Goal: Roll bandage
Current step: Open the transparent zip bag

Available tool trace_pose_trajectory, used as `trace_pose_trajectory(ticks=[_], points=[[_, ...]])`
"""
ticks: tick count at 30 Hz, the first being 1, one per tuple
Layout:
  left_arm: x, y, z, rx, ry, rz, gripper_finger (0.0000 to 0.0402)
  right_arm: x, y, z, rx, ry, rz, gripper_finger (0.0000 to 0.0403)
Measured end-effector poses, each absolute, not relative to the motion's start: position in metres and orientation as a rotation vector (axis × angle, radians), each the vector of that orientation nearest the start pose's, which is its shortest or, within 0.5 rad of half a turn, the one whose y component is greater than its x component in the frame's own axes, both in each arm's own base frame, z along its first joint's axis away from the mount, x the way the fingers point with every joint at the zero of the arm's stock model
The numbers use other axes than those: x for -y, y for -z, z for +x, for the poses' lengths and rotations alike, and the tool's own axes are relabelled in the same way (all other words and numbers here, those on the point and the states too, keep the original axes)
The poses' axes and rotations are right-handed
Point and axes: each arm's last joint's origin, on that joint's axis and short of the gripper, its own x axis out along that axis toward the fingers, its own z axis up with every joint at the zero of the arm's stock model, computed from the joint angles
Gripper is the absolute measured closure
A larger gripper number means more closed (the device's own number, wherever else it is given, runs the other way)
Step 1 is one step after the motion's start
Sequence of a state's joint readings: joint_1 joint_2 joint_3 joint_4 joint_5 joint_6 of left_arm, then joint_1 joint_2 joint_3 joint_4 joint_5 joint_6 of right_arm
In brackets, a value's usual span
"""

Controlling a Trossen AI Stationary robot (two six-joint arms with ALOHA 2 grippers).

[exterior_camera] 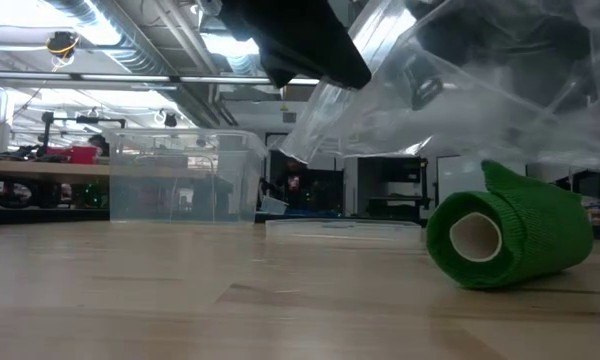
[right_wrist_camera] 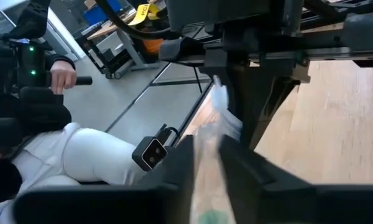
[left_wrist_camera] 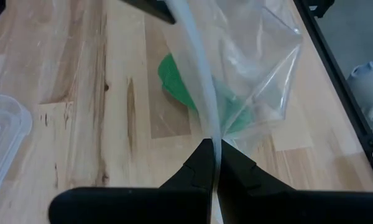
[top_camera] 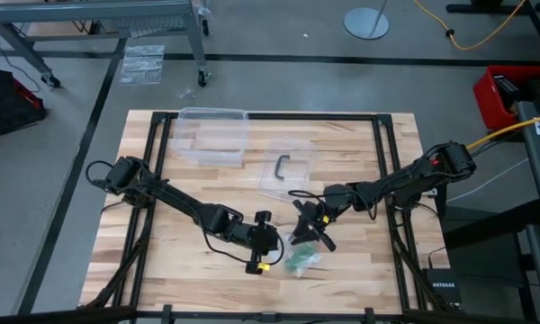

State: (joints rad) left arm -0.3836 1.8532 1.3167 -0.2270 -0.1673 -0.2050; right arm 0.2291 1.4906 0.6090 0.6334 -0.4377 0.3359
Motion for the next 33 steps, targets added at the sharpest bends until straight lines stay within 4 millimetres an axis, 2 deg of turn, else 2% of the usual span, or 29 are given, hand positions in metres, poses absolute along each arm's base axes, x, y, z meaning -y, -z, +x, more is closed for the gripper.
trace_pose_trajectory(ticks=[2,4,13,18,21,27,33], points=[[0.147,-0.217,0.377,-0.752,0.129,0.013,0.0401,-0.078,-0.193,0.282,-0.361,-0.615,0.348,0.0376],[0.147,-0.217,0.377,-0.752,0.128,0.01,0.0401,-0.078,-0.193,0.282,-0.362,-0.62,0.348,0.0394],[0.147,-0.217,0.377,-0.755,0.099,-0.063,0.0401,-0.079,-0.193,0.281,-0.37,-0.664,0.353,0.0396],[0.147,-0.218,0.377,-0.761,0.071,-0.124,0.0401,-0.07,-0.19,0.282,-0.397,-0.64,0.363,0.0399],[0.148,-0.225,0.38,-0.743,0.056,-0.189,0.0399,-0.06,-0.186,0.283,-0.434,-0.604,0.369,0.04],[0.15,-0.241,0.386,-0.687,0.054,-0.205,0.0355,-0.043,-0.18,0.284,-0.487,-0.538,0.37,0.0401],[0.149,-0.243,0.387,-0.667,0.012,-0.193,0.0288,-0.044,-0.177,0.282,-0.503,-0.546,0.33,0.0401]])
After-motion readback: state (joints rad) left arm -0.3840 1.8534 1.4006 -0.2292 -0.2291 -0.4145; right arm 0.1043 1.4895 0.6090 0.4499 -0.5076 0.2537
